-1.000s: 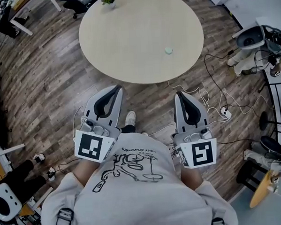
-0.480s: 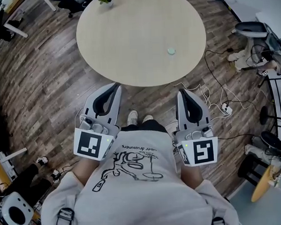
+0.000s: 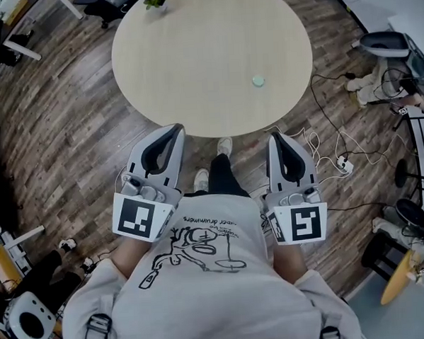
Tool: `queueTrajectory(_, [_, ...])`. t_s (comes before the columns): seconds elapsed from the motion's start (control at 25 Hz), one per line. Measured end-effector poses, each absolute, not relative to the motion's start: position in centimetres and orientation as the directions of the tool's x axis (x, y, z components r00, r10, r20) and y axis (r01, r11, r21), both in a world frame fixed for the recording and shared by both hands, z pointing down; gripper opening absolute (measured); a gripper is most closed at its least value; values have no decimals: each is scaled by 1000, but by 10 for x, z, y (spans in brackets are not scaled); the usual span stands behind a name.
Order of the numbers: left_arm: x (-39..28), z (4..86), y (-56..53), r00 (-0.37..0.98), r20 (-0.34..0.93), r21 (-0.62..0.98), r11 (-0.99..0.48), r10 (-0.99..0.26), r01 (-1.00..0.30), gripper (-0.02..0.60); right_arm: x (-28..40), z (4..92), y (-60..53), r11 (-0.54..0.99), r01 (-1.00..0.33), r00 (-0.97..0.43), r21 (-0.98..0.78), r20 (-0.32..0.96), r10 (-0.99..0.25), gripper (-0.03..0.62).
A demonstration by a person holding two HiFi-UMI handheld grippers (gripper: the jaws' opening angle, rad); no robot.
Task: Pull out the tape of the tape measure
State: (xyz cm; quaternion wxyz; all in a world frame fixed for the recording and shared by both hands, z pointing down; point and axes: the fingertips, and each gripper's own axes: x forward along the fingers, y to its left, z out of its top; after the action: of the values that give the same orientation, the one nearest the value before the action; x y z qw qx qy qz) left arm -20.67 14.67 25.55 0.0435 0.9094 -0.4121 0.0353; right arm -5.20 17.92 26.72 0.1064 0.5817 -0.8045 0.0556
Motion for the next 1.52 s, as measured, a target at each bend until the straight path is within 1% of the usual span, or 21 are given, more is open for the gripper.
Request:
queueTrajectory(0.16, [-192,259,120,658,107,44,-657,-746,-752,21,-30,286,151,288,-957,-268,44,256,-929,10])
queueTrajectory(0.36, [-168,267,86,660,128,46,-660,-741,-750,21,4,334,111,235,-972,-216,25,312,-925,11])
queueTrajectory(0.68, [-137,268,32,635,147,27,-639,-758,-769,21,65,446,48,142,-989,-144,-38,447,-883,54])
queueTrajectory(1.0, [-115,273,-17,596,182,15,-603,-782,-797,21,100,565,-4,16,-995,-69,-96,577,-814,66])
queueTrajectory(1.28, [-97,284,-54,561,208,10,-572,-801,-820,21,104,663,-48,-11,-992,-79,-124,700,-710,75])
queueTrajectory(1.4, [-89,289,-63,547,217,8,-559,-808,-829,21,106,687,-63,-9,-990,-99,-143,730,-676,87])
queueTrajectory(1.52, [-82,295,-64,521,252,5,-537,-815,-843,21,110,700,-72,1,-988,-117,-154,748,-653,100])
